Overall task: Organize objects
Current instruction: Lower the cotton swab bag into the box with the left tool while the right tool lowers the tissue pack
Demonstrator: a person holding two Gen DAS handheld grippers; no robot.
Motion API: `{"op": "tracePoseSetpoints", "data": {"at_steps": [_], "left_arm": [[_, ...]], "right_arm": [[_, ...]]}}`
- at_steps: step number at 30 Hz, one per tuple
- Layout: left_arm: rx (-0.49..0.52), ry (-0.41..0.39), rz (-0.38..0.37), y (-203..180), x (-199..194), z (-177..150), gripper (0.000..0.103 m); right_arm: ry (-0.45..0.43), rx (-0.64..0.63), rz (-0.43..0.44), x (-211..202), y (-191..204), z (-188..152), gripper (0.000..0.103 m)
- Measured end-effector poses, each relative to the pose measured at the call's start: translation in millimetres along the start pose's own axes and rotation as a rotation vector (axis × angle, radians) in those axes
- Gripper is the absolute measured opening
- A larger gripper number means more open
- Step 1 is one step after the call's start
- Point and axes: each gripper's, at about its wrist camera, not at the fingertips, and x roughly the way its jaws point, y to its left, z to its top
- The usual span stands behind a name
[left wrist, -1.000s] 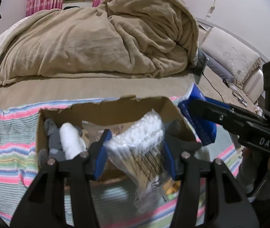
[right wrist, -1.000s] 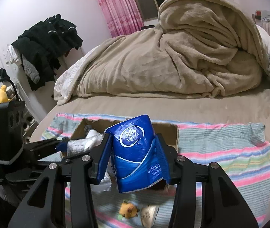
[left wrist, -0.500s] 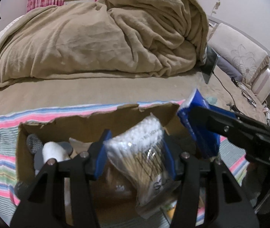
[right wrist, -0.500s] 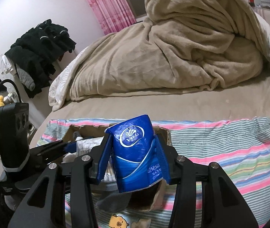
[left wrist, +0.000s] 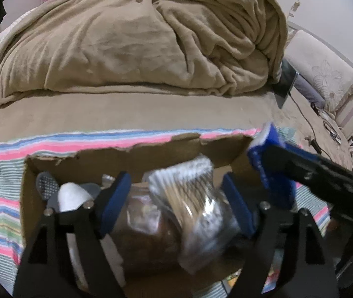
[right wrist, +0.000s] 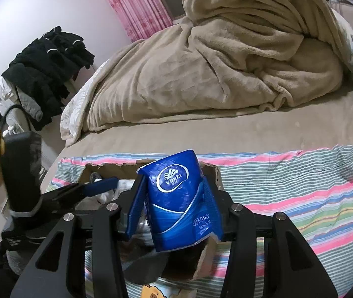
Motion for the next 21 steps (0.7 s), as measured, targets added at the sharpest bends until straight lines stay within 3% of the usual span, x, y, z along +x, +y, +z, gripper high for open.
{"op": "tracePoseSetpoints", "data": {"at_steps": [5, 13, 21], "left_arm": [[-0.005, -0.021, 0.019, 4.6, -17.1, -1.2, 0.079], [-0.022, -0.06, 0.038, 20.9, -50.1, -12.4, 0.079], [-0.056, -0.069, 0.039, 37.2, -71.5, -25.7, 0.079]], "right_arm": [[0.019, 0.011, -0.004, 4.9, 6.1, -0.4, 0.05], [0.071, 0.023, -0.126, 22.8, 7.9, -8.5, 0.053], [0.061, 0.0, -0.159, 8.4, 20.5, -11.7, 0.058]]}}
